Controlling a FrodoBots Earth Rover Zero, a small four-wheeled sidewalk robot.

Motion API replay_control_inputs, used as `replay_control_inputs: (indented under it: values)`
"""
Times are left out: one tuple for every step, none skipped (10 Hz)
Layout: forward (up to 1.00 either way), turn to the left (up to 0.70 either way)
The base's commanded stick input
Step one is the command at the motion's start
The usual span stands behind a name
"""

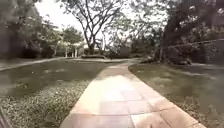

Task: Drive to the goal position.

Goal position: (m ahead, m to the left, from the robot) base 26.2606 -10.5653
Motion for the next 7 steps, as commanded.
replay_control_inputs:
  values:
    - [1.00,0.00]
    - [1.00,0.00]
    - [1.00,0.00]
    - [1.00,0.00]
    - [1.00,0.00]
    - [1.00,0.00]
    - [1.00,0.00]
